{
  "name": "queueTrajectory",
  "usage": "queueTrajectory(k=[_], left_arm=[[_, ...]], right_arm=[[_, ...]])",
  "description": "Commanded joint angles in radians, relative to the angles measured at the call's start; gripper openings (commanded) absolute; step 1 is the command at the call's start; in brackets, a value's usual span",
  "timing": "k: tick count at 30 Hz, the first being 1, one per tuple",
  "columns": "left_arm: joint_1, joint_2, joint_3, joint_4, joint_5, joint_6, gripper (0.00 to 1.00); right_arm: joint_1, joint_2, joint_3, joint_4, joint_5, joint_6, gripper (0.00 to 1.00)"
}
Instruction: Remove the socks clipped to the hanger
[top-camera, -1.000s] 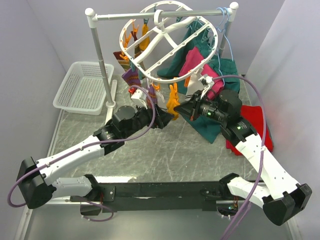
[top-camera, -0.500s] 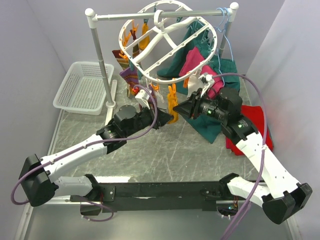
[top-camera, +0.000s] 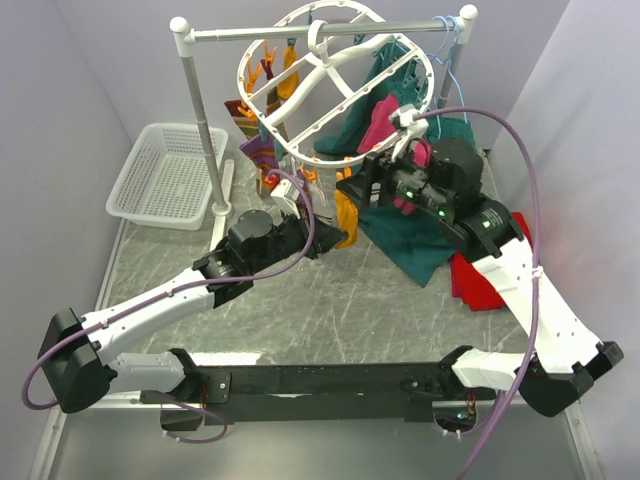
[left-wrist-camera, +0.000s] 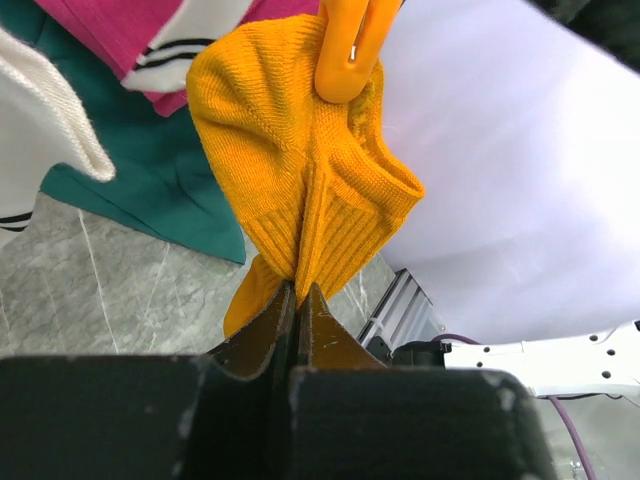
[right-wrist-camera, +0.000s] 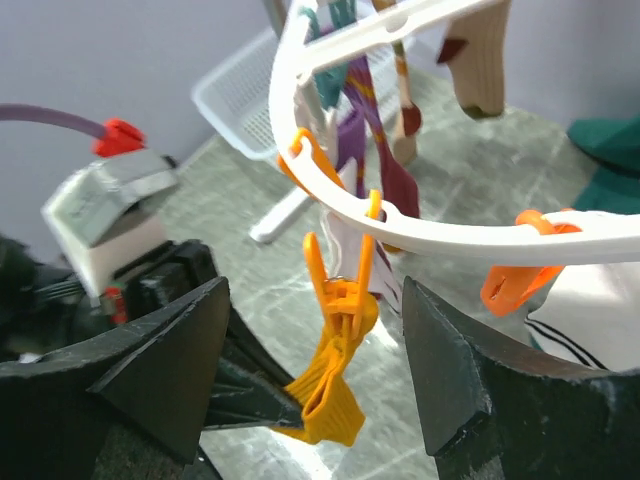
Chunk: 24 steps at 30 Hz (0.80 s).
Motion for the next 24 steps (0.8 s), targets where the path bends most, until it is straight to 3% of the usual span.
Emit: queueTrajectory(k=[1, 8, 14, 24], left_arm=[[0.004, -0.013, 0.04, 0.016, 0.026, -0.009, 0.01], [0.002, -0.022, 0.033, 0.016, 0.025, -0.01, 0.01], [0.002, -0.029, 0.03, 0.009, 0.019, -0.009, 0.01], [0.002, -0.04, 0.013, -0.008, -0.004, -0.012, 0.01]], right_arm=[[0.042, 0.04, 0.064, -0.075, 0.138, -0.057, 0.76], [0.074, 0.071, 0.081, -0.049, 0.188, -0.064, 0.72], [0.089, 0.069, 0.063, 0.0, 0.224, -0.061, 0.61], [0.091, 0.068, 0.035, 0.035, 0.225, -0.061, 0.14]])
